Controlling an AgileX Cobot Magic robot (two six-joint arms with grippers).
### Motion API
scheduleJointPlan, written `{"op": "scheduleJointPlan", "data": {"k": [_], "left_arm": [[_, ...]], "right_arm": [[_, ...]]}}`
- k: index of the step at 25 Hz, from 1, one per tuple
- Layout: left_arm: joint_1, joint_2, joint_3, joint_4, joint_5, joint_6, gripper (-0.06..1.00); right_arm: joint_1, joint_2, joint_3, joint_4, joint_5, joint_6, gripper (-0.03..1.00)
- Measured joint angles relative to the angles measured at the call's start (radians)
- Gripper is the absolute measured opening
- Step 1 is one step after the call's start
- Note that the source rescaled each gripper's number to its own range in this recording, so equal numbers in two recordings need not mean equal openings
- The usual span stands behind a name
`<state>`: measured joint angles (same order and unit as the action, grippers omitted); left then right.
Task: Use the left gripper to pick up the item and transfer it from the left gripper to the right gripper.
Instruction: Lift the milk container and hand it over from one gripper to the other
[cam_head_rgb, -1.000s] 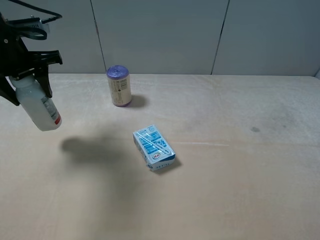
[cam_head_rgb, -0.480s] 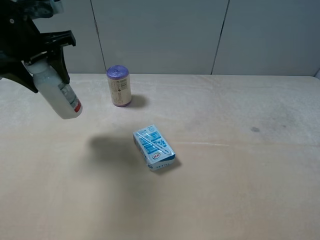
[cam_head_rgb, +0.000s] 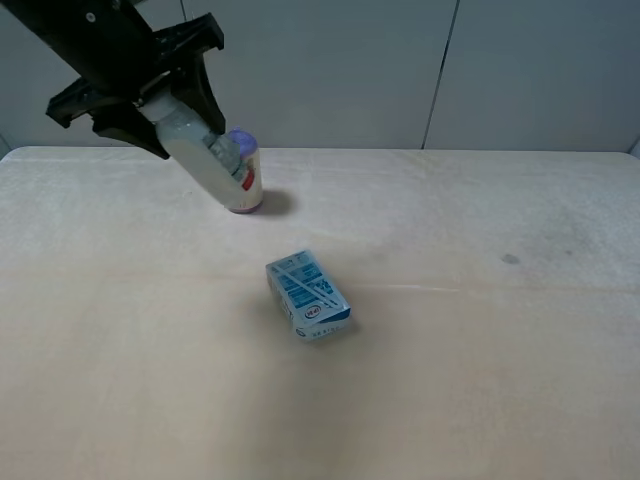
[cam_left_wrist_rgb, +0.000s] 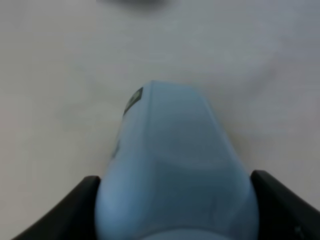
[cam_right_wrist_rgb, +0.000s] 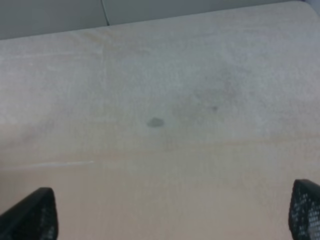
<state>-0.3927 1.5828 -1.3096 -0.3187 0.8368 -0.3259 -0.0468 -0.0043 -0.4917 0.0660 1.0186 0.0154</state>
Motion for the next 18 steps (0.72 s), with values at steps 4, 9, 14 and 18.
{"op": "scheduleJointPlan", "data": {"k": [4,9,14,18], "left_arm": [[-0.017,0.01,0.0,-0.127,-0.057,0.099,0.04],[-0.017,0.086,0.0,-0.347,-0.066,0.261,0.04],[-0.017,0.174,0.0,-0.628,-0.071,0.488,0.04],[-0.017,0.226,0.0,-0.774,-0.064,0.61,0.04]], "right_arm": [[0.0,0.0,0.0,0.0,0.0,0.0,1.0],[0.0,0.0,0.0,0.0,0.0,0.0,1.0],[0.0,0.0,0.0,0.0,0.0,0.0,1.0],[0.0,0.0,0.0,0.0,0.0,0.0,1.0]]}}
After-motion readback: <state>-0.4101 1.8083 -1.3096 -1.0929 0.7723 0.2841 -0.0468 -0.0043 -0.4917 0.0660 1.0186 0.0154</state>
